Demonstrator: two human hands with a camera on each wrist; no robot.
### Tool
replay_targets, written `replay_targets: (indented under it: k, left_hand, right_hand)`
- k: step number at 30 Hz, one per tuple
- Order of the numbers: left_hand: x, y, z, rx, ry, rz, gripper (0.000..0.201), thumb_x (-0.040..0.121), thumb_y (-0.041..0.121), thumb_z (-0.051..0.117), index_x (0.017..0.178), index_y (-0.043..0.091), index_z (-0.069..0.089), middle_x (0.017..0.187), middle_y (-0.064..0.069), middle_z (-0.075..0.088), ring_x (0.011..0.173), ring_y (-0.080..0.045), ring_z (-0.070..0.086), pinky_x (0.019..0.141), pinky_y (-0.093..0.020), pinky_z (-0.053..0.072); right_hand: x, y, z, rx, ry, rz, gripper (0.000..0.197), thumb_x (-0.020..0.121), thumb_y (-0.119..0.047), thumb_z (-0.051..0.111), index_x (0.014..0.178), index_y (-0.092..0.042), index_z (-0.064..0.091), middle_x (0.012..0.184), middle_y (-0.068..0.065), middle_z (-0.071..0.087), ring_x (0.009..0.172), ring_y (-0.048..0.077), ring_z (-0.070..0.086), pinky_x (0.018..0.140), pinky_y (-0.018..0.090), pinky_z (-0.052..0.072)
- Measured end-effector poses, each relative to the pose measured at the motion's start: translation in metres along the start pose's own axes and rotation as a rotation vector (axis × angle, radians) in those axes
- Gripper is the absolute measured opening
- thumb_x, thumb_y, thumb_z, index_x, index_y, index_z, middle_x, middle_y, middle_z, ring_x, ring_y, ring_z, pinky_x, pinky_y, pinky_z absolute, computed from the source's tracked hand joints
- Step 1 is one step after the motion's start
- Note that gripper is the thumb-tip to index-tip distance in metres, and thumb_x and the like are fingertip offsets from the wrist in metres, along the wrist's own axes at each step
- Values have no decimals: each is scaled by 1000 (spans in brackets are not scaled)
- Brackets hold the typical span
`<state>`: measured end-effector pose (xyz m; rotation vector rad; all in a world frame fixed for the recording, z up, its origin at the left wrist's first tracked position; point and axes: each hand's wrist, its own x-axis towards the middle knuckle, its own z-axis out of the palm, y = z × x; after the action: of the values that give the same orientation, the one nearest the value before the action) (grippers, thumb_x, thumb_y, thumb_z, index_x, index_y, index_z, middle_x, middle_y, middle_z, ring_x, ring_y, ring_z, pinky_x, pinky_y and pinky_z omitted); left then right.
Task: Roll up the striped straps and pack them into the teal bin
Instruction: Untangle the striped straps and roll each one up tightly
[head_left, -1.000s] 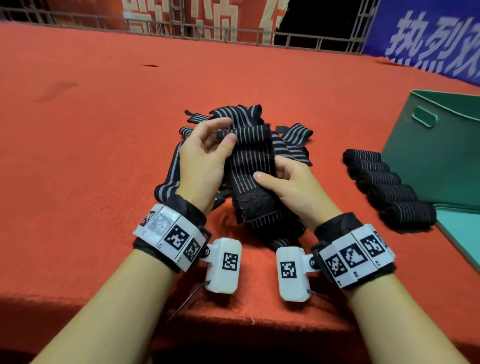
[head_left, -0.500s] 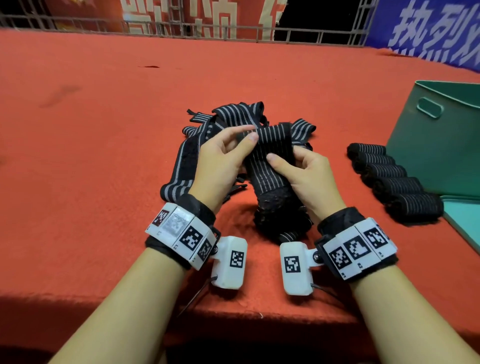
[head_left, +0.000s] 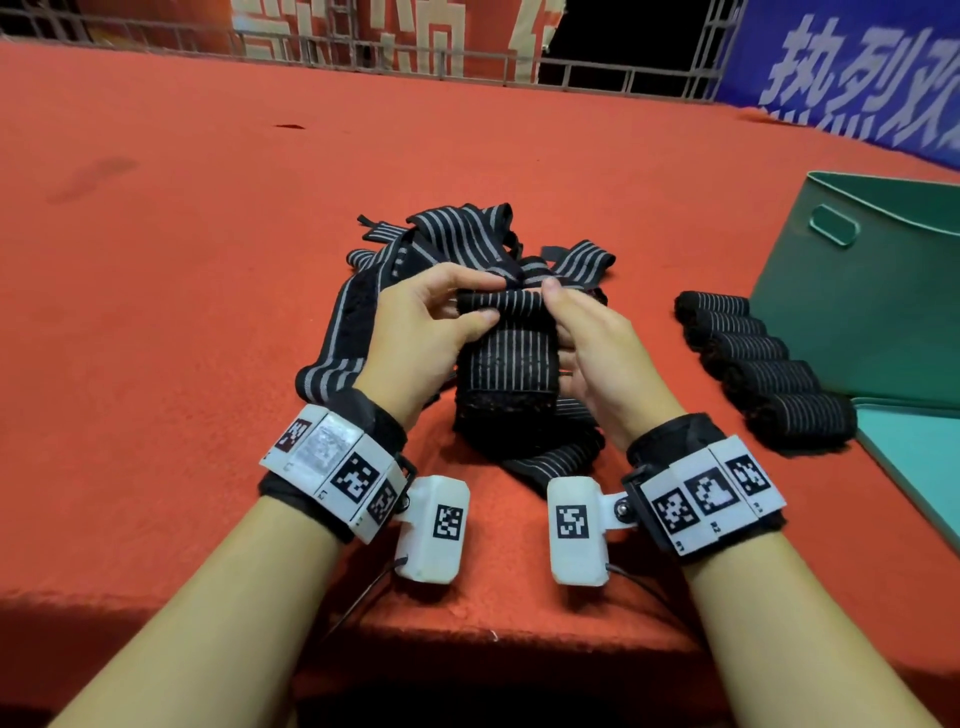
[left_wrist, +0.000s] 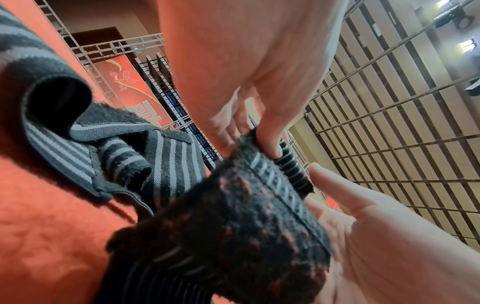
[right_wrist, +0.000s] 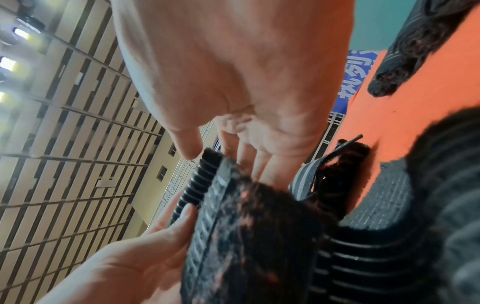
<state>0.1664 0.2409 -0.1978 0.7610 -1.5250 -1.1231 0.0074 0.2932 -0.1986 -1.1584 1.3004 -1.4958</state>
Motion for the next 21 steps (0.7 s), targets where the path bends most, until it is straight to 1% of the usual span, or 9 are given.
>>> replay_targets:
  k: [2, 4, 6, 8, 11, 14, 17, 19, 21]
  left_hand:
    - [0, 1, 0, 17, -3, -21, 27, 87, -10, 68, 109, 5, 74, 73, 15, 70, 63, 5, 59, 58, -11, 46]
    - [1, 2, 0, -47, 9, -69, 28, 88, -4, 69, 111, 11, 73, 94, -2, 75, 75, -5, 67, 64, -20, 52]
    - [2, 5, 1, -158, 5, -185, 19, 90, 13, 71, 108, 14, 73, 101, -13, 73, 81, -18, 67, 66, -31, 53]
    - [1, 7, 2, -169, -22, -273, 21, 94, 30, 70, 104, 12, 73, 87, -4, 70, 69, -13, 63, 60, -24, 48]
    - [-1, 5, 4, -63, -19, -204, 25, 99, 24, 66, 109, 2, 71, 82, 2, 68, 58, 1, 61, 50, -13, 44]
    - [-1, 4, 2, -22, 2, -104, 17, 97, 15, 68, 112, 8, 73, 95, -5, 75, 79, -8, 71, 61, -17, 51]
    - [-1, 4, 3, -59, 8, -105, 23, 97, 12, 68, 119, 13, 74, 107, -7, 78, 98, -16, 74, 76, -28, 60]
    - [0, 3, 5, -60, -1, -118, 32, 98, 15, 67, 131, 14, 69, 118, -4, 75, 112, -15, 71, 95, -34, 58]
    - [2, 1, 7, -9, -13, -123, 42, 100, 22, 65, 141, 13, 61, 133, -1, 68, 123, -12, 64, 108, -39, 51]
  right_hand:
    - [1, 1, -1, 19, -9, -31, 22, 104, -26, 58, 115, -13, 72, 88, -6, 75, 73, 6, 70, 60, 23, 55]
    - [2, 2, -2, 34, 9, -87, 18, 103, -17, 60, 116, -13, 72, 94, 0, 74, 80, 11, 70, 63, 26, 57]
    - [4, 4, -4, 27, 21, -122, 19, 102, -10, 60, 118, -15, 70, 93, -1, 75, 85, 14, 71, 73, 31, 60]
    - [5, 5, -5, -13, 21, -134, 25, 101, -6, 61, 123, -15, 67, 97, 0, 76, 94, 16, 72, 86, 38, 59]
    - [4, 7, -3, 25, 27, -90, 33, 100, 0, 60, 131, -10, 60, 107, 4, 77, 105, 20, 73, 97, 43, 57]
    - [4, 7, -2, 88, 81, -73, 30, 98, -2, 63, 127, -7, 60, 107, 5, 78, 104, 22, 74, 98, 48, 57]
    - [4, 8, -2, 43, 106, -98, 23, 98, -6, 65, 121, -7, 69, 110, 8, 78, 106, 24, 74, 100, 50, 56]
    - [3, 11, 0, 22, 99, -114, 20, 100, -7, 61, 116, -10, 73, 111, 7, 78, 109, 23, 73, 103, 51, 54]
    - [4, 13, 0, -3, 97, -115, 20, 103, -12, 58, 111, -15, 75, 111, 5, 78, 111, 24, 72, 103, 54, 53]
